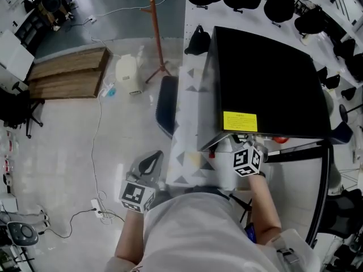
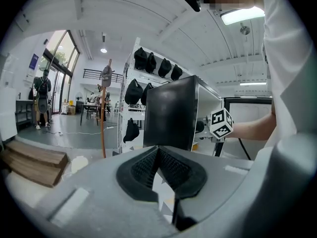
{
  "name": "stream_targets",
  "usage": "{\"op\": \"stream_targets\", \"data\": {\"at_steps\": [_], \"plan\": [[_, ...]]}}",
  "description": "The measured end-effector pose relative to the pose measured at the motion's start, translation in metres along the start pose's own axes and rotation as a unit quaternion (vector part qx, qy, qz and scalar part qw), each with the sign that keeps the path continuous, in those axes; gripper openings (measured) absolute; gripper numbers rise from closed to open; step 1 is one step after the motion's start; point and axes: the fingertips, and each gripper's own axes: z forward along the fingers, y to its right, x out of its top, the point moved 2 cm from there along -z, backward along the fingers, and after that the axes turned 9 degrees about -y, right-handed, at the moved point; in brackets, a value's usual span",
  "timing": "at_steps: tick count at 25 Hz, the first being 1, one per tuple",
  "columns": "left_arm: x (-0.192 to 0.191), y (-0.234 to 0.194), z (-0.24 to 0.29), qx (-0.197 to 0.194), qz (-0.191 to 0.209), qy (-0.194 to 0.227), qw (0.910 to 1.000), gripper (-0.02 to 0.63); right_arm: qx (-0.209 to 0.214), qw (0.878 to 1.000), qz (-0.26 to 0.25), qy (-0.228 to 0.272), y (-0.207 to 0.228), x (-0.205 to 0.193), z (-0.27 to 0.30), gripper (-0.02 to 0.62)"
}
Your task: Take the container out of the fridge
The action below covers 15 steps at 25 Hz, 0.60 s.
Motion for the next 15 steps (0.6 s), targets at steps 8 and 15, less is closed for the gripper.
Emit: {"op": "stream_targets", "data": {"at_steps": [8,15], "plan": [[-0.0005,0.0036,-0.0014,0.014,-0.006,0.003,0.9999,0.008,-0.001,0.998,-0.054,-0.024,-0.0013,-0.0048,0.0071,0.15],[0.0003,-0.0002,-0.0037,0.015,-0.01,0.005,0.9998,0.008,-0.012,0.997,-0.072,-0.039,-0.002,-0.006,0.0071,0.093]]}}
